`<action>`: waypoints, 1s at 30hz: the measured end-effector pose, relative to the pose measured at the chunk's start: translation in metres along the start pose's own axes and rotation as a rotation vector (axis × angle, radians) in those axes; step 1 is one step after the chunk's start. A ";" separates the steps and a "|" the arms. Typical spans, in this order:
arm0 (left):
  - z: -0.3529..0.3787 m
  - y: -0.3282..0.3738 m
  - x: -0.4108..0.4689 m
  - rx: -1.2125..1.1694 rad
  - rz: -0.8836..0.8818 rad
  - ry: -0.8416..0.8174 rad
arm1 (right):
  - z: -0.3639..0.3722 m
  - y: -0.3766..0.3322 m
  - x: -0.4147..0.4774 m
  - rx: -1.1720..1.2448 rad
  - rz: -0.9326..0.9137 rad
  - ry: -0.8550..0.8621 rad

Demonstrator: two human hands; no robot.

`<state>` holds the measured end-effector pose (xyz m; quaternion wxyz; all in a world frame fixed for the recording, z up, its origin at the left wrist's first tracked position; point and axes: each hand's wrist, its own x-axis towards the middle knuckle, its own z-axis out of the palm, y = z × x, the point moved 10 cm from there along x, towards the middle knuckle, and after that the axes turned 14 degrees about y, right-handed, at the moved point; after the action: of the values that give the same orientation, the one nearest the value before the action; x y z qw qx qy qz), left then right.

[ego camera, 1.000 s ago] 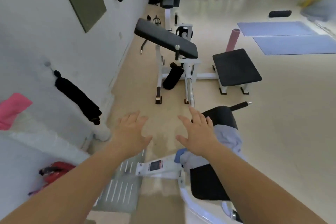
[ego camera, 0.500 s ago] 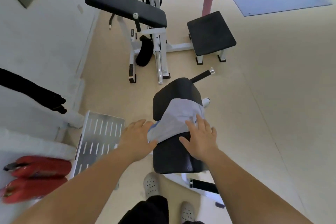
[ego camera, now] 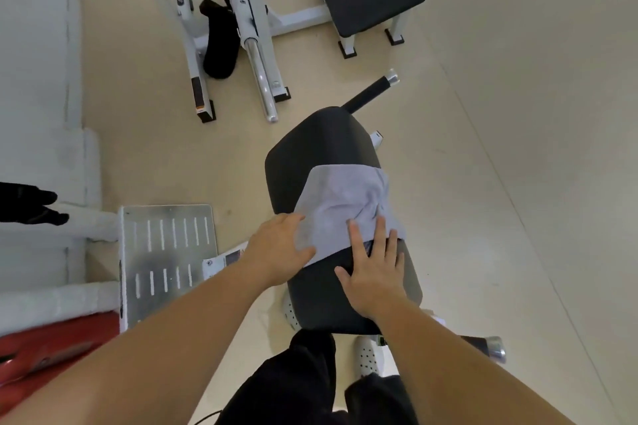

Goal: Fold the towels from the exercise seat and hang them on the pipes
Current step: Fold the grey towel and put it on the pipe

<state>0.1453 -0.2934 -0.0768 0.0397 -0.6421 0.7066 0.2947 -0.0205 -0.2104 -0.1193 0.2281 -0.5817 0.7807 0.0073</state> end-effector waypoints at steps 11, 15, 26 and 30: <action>-0.005 0.024 0.091 -0.208 0.054 0.004 | 0.008 0.003 0.004 -0.029 0.035 -0.075; -0.001 0.026 0.100 -0.255 -0.007 0.002 | 0.011 0.004 0.004 -0.019 0.038 -0.115; -0.011 0.041 0.114 -0.101 0.030 0.113 | 0.011 0.004 0.005 -0.009 0.024 -0.102; -0.013 0.043 0.100 -0.169 0.018 0.107 | 0.011 0.005 0.004 -0.013 0.005 -0.099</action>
<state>0.0919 -0.3879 -0.0938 -0.0549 -0.6515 0.6861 0.3189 -0.0221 -0.2097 -0.1314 0.2628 -0.5803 0.7698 0.0416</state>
